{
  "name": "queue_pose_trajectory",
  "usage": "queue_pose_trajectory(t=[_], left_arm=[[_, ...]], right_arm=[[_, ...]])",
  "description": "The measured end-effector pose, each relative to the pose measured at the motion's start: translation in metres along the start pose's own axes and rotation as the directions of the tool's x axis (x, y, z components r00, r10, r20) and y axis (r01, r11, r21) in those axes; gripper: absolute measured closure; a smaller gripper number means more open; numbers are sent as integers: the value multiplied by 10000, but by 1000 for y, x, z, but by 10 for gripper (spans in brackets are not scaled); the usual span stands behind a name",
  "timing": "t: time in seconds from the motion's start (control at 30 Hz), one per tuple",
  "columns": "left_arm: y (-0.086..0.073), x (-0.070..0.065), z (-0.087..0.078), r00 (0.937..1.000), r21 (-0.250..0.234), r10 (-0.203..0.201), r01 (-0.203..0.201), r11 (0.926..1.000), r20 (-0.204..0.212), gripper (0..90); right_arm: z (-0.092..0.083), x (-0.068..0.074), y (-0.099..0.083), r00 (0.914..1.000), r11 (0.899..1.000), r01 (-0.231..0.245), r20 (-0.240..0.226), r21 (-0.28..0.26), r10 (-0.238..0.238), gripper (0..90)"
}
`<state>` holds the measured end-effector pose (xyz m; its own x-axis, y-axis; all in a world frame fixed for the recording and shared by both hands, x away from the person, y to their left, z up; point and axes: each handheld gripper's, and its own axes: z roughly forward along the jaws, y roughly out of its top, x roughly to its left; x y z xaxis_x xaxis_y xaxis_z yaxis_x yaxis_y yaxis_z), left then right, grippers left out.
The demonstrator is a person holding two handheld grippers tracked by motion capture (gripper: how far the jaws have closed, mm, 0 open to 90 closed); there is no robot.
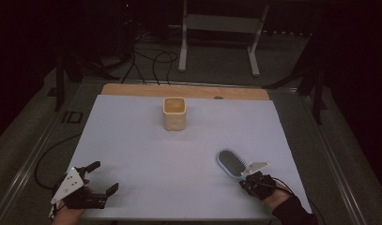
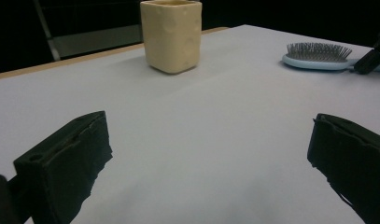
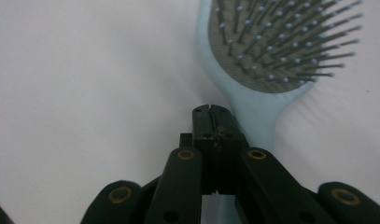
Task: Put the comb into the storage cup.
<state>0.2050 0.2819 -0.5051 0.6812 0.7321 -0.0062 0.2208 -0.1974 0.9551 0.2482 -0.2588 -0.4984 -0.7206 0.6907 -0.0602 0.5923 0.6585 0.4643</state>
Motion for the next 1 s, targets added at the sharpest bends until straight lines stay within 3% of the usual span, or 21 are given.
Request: queue_pose_trajectory(t=[0.17,0.6,1.0], left_arm=[[0,0,0,10000,9,17,-17,10000,26,0],[0,0,0,10000,14,19,-19,10000,19,0],[0,0,0,10000,31,17,-17,10000,25,0]], right_arm=[[-1,-5,-1,10000,10000,-27,-25,93,27,898],[-2,-18,-6,9985,9994,-273,472,203,263,898],[-17,-16,1,9983,9995,302,487,52,-304,896]])
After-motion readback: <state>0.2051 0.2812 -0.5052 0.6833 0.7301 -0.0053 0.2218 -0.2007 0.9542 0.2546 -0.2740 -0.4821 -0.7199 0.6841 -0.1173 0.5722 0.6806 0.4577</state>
